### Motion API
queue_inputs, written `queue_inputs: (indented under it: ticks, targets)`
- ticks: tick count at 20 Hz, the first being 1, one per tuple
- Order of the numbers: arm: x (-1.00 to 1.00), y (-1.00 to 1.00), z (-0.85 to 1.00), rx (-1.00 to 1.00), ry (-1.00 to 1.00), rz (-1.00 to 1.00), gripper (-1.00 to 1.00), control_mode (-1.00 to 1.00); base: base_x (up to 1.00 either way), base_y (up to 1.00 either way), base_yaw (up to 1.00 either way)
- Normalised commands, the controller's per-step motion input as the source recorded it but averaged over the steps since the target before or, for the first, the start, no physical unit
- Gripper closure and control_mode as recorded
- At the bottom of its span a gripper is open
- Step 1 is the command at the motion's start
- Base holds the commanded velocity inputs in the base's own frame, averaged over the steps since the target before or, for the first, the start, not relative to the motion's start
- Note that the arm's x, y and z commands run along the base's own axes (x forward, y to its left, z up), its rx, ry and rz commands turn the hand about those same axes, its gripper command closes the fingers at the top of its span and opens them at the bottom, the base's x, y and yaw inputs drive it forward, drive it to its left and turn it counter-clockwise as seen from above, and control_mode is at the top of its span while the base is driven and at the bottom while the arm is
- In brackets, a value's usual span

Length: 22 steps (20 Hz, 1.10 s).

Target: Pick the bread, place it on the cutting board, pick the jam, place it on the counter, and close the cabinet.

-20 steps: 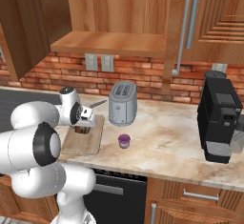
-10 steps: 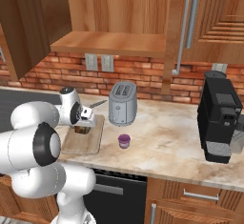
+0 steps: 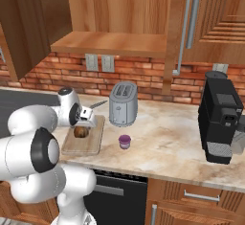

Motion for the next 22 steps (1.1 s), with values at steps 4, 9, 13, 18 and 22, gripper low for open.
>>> queue_inputs:
  ticks: [4, 9, 13, 18, 22]
  targets:
    - [-0.19, 0.00, 0.09, 0.00, -0.10, 0.00, -1.00, -1.00, 0.00, 0.00, 0.00]
    - [-0.18, 0.00, 0.21, 0.00, -0.10, 0.00, -1.00, -1.00, 0.00, 0.00, 0.00]
    - [-0.19, 0.00, 0.31, 0.01, -0.13, 0.00, -1.00, -1.00, 0.00, 0.00, 0.00]
    - [-0.20, 0.00, 0.29, 0.01, -0.13, 0.00, -1.00, -1.00, 0.00, 0.00, 0.00]
    - [-0.21, 0.00, 0.30, 0.03, -0.10, 0.00, -1.00, -1.00, 0.00, 0.00, 0.00]
